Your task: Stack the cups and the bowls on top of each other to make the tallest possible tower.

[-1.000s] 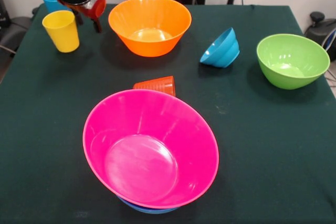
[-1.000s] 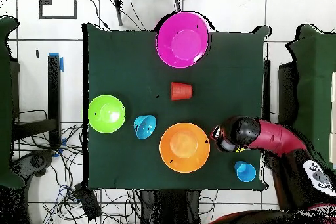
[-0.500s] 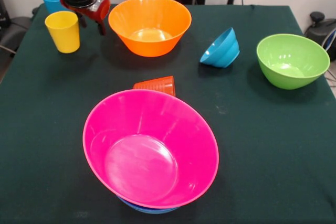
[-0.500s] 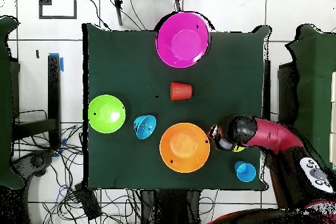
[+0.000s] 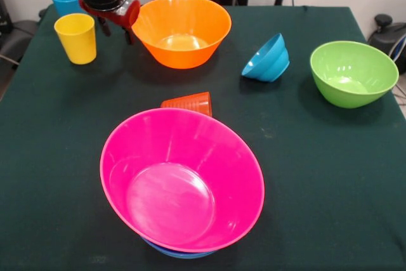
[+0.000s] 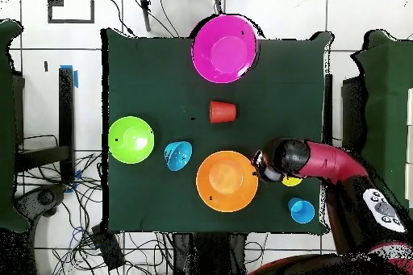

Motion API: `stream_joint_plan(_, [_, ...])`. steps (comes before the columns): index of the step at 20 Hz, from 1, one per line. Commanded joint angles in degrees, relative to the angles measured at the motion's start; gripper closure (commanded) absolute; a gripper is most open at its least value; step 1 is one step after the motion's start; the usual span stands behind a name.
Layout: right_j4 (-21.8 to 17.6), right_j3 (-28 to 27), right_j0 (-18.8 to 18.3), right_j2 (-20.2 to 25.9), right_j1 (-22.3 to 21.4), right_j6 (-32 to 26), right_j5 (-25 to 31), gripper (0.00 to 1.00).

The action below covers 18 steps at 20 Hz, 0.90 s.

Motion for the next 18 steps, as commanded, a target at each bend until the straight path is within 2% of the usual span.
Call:
stream_joint_plan(1, [-1.31,-1.15,2.84,5.87,1.16,-7.55,1.84,0.0])
stream_joint_plan(6, [-0.6,-1.1,2.7,6.35,-0.6,-8.8,4.25,0.0])
stream_joint_plan(16, [-0.51,2.34,1.58,6.02,-2.14,-8.12,3.91,0.0])
stream_joint_plan(18, [-1.75,2.24,2.12,5.24,-3.17,-8.97,4.72,0.0])
